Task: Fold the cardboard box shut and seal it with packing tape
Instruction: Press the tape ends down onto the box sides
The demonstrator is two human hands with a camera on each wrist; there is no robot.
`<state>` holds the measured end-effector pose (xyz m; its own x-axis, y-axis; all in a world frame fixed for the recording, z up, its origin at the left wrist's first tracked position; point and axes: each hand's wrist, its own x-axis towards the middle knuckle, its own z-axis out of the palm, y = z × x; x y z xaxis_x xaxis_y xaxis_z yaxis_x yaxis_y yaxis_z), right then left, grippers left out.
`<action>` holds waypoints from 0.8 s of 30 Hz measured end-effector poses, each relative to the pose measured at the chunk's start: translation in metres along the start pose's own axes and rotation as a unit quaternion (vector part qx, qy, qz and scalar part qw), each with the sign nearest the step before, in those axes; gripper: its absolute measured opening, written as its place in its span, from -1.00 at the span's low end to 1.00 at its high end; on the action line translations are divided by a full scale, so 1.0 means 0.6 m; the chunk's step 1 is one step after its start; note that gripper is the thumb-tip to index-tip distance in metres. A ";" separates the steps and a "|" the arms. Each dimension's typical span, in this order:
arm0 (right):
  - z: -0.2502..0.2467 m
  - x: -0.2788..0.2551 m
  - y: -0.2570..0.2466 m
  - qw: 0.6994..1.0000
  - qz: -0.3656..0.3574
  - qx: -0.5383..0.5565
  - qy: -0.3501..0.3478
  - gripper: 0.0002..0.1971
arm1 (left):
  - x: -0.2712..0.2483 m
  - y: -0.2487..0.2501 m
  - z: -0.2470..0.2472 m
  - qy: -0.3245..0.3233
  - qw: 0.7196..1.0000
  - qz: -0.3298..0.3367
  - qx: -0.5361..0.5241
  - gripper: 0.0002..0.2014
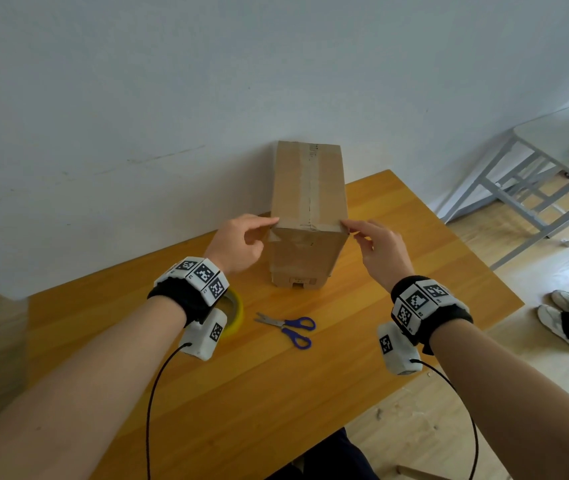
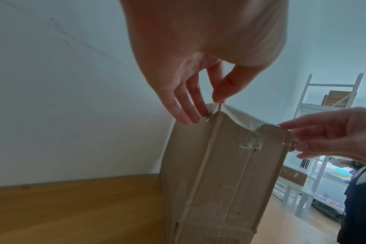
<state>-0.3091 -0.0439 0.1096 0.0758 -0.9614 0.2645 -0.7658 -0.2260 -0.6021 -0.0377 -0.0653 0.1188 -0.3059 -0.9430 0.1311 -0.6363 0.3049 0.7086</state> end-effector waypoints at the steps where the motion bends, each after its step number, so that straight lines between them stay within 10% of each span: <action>1: -0.002 0.001 0.001 1.000 -0.010 -0.008 0.001 -0.60 | 0.002 0.000 -0.002 -0.006 1.000 -0.007 -0.010 -0.54; 24: -0.010 0.026 -0.023 0.998 0.012 -0.052 -0.022 -0.89 | 0.016 0.006 0.004 0.025 1.000 -0.009 -0.015 -0.71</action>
<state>-0.3012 -0.0551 0.1265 0.0817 -0.9729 0.2164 -0.8295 -0.1867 -0.5264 -0.0450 -0.0728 0.1209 -0.2581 -0.9542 0.1515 -0.6202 0.2839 0.7313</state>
